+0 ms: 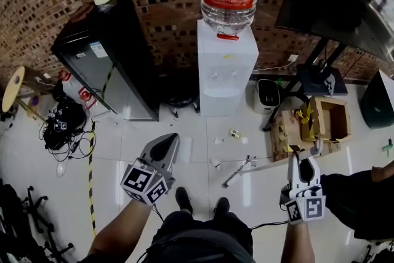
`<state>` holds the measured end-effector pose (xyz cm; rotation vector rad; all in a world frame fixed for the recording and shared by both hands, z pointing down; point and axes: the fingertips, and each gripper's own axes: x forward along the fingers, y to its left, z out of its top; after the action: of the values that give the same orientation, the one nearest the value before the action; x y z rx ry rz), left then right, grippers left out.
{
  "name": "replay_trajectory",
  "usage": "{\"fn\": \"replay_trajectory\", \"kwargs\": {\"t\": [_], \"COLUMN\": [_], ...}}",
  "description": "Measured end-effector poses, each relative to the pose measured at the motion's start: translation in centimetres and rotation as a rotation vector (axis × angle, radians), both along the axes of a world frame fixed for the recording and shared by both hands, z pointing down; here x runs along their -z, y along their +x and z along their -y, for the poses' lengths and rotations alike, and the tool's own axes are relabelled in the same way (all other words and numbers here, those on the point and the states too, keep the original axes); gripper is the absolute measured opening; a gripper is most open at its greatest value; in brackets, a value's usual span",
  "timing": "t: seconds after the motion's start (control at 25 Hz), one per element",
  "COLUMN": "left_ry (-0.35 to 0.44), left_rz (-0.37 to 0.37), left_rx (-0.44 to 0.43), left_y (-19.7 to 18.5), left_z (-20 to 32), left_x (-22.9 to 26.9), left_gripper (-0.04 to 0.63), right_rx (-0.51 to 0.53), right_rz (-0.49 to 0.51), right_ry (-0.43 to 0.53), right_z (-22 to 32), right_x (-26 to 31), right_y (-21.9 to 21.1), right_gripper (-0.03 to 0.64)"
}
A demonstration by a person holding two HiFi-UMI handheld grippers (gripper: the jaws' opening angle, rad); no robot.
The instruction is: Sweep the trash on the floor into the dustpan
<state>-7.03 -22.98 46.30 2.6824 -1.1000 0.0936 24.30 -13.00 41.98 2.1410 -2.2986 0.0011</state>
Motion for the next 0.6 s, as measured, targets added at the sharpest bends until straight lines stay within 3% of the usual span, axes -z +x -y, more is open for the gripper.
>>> {"fn": "replay_trajectory", "kwargs": {"t": [0.44,0.6], "left_ry": [-0.032,-0.067], "left_rz": [0.076,0.069], "left_rx": [0.086,0.135], "left_y": [4.8,5.7], "left_z": [-3.3,-4.4], "left_x": [-6.1,-7.7], "left_gripper": [0.012,0.014], "right_rx": [0.153,0.181], "right_rz": [0.003,0.005], "right_ry": [-0.073,-0.105], "right_z": [0.6,0.5], "right_x": [-11.3,-13.7], "right_y": [2.7,4.4], "right_gripper": [0.121,0.121]}}
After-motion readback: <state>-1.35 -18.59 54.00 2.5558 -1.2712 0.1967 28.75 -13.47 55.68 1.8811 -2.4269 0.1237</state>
